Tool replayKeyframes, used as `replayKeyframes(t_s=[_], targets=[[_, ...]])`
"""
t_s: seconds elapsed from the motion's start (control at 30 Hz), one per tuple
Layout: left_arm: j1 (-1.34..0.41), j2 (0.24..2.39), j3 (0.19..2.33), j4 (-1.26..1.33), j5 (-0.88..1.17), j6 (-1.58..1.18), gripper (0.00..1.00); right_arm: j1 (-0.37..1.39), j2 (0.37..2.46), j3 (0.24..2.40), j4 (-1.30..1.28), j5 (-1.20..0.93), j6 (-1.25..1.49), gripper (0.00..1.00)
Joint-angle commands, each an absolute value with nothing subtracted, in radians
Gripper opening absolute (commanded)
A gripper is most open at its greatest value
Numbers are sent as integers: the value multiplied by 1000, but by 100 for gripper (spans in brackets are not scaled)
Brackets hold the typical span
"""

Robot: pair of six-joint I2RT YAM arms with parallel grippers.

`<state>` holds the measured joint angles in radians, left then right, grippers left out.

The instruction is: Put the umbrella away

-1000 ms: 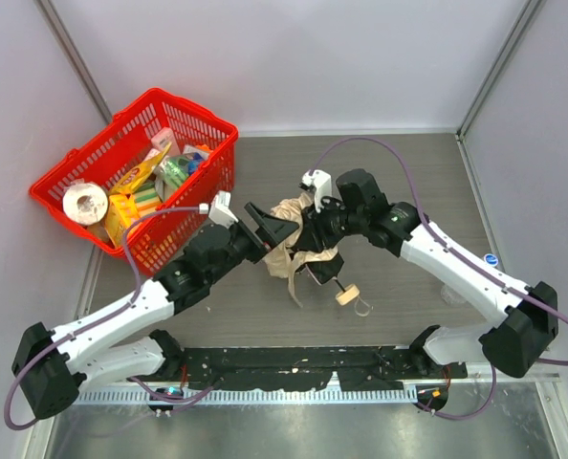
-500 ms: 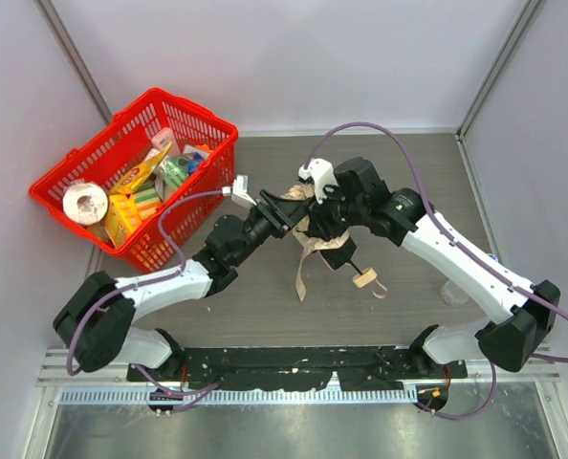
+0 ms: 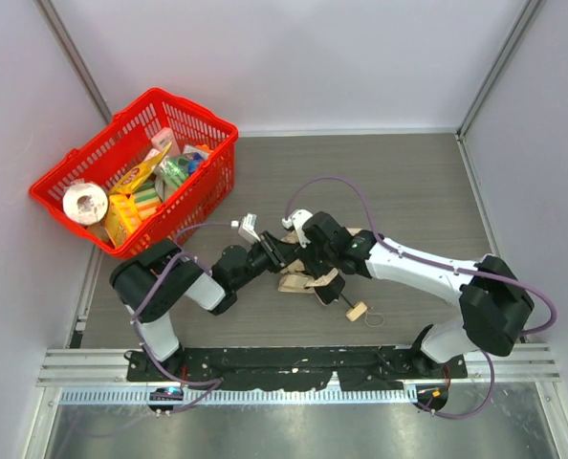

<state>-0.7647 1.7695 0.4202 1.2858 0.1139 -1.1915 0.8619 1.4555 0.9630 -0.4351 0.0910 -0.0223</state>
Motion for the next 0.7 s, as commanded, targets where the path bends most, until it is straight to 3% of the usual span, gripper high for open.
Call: replayKeyframes(t_s=[0.0,0.3,0.37,0.43,0.53,0.57,0.67], targets=[[-770,1761,336,1545,112,-1051,0,894,1431,898,-117,-49,79,1],[-772,1874,140,1545,-43,-1230,0,896,1554,854,35,-155,134,5],[-772,1884,104,1545,-98,-1227,0,891,1586,868,41,-143,140,12],[-770,1891,94,1528,-146,-1223,0,891,1621,912,6,-121,165,29],[-770,1904,112,1429,-149,-1250,0,887,1620,991,-199,-61,193,43],[-772,1904,120,1393,-144,-1255,0,887,1579,1003,-254,-51,195,53],[-769,1891,123,1315,-159,-1282,0,888,1429,1047,-366,-25,180,61]])
